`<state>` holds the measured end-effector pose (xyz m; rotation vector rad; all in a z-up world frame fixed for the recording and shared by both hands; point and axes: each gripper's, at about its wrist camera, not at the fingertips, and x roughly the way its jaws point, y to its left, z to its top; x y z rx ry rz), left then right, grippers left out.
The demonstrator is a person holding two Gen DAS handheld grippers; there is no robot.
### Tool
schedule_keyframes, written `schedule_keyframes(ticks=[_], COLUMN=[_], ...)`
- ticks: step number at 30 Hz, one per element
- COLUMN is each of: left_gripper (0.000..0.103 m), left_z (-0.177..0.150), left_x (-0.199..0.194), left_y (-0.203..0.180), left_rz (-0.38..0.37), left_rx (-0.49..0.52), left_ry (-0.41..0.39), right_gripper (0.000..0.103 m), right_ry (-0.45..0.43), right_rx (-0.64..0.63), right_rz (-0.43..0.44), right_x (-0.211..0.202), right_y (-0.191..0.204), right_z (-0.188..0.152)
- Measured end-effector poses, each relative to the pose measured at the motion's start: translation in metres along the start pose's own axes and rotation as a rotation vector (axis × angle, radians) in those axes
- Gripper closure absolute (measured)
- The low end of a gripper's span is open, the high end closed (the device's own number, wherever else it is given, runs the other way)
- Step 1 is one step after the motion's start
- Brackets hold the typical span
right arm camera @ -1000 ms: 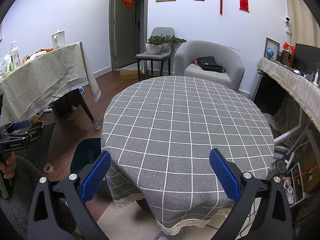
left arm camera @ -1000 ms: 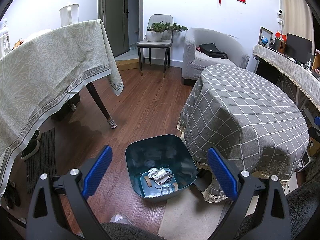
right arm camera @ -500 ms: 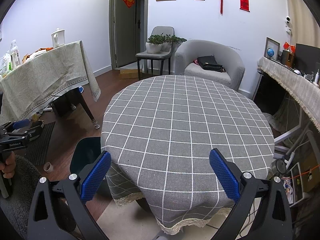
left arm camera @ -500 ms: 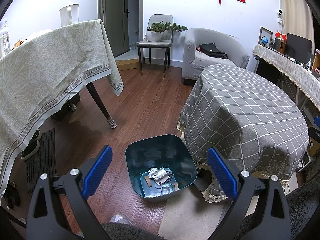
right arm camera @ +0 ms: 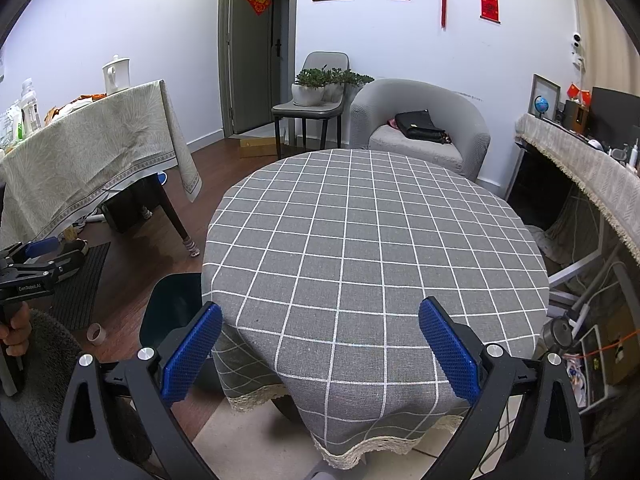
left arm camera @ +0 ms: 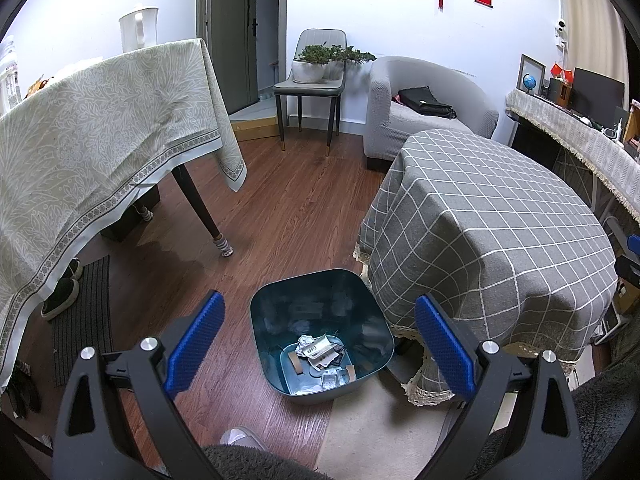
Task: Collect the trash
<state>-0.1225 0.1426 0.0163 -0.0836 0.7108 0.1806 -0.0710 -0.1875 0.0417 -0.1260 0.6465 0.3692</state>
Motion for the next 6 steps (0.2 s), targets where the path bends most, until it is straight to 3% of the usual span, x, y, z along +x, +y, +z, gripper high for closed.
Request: schedule_keyframes(ticks=[6], left_gripper=[0.005], left_z=[-0.0035], left_x=[-0.0006], left_y=[-0.0027], left_rz=[-0.001], left_rx=[-0.006], left_ry=[0.002], right_gripper=[0.004], right_ry=[0.000], right_rx=[-0.001], right_rz=[0.000], right_x=[-0.0001], right_y=[0.0000], right_z=[0.0002])
